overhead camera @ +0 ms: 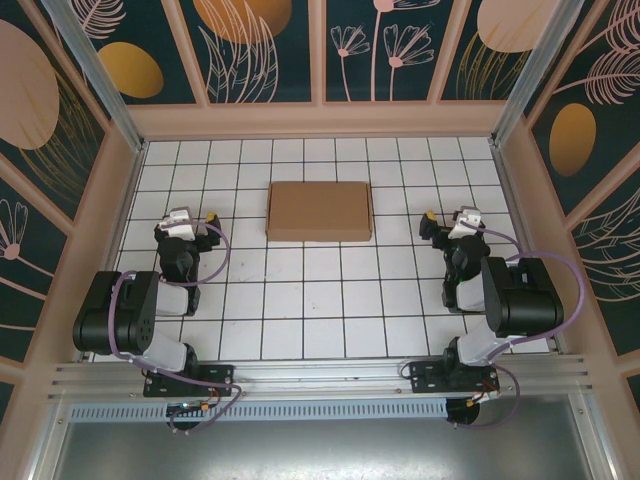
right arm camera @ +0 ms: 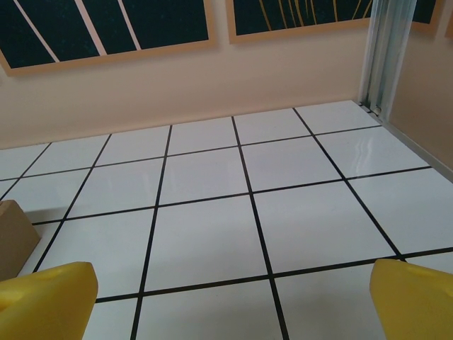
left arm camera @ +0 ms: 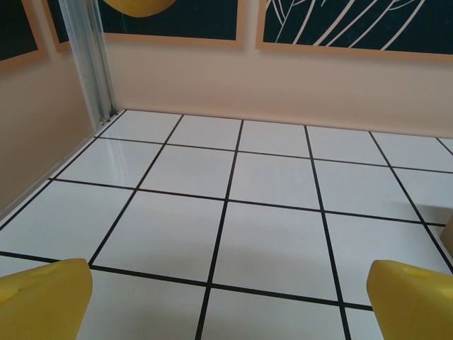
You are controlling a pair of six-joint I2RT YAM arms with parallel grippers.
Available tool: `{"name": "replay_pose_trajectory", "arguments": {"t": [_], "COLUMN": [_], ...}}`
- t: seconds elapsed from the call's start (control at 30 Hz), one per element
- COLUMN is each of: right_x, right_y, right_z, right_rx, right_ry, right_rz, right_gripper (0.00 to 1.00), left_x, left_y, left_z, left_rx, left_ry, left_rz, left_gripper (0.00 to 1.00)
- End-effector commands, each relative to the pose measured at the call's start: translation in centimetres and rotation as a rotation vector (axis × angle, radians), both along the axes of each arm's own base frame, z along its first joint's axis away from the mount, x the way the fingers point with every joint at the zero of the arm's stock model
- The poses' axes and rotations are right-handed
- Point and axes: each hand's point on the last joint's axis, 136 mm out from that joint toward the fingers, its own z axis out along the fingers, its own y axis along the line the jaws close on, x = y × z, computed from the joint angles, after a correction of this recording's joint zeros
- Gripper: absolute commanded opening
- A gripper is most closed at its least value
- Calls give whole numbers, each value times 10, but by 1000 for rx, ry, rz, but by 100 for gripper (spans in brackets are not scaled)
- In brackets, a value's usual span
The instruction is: Fold the paper box
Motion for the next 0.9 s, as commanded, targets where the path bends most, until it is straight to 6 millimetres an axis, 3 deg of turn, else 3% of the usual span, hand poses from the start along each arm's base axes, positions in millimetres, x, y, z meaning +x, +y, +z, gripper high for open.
{"name": "replay_pose_trajectory", "arguments": {"t": [0.0,0.87], "right_x": [-2,-2], "right_y": [-1,-1], "right_z": [5,6], "right_rx": [-3,-3], "right_ry": [-21,-22], "right_rz": [-9,-9], "right_gripper": [99,99], "left_x": [2,2], "left_y": [0,0], "left_z": [10,11], "left_rx": [7,7], "left_ry": [-37,-39], "left_rz": [-11,-11], "left_gripper": [99,99]}}
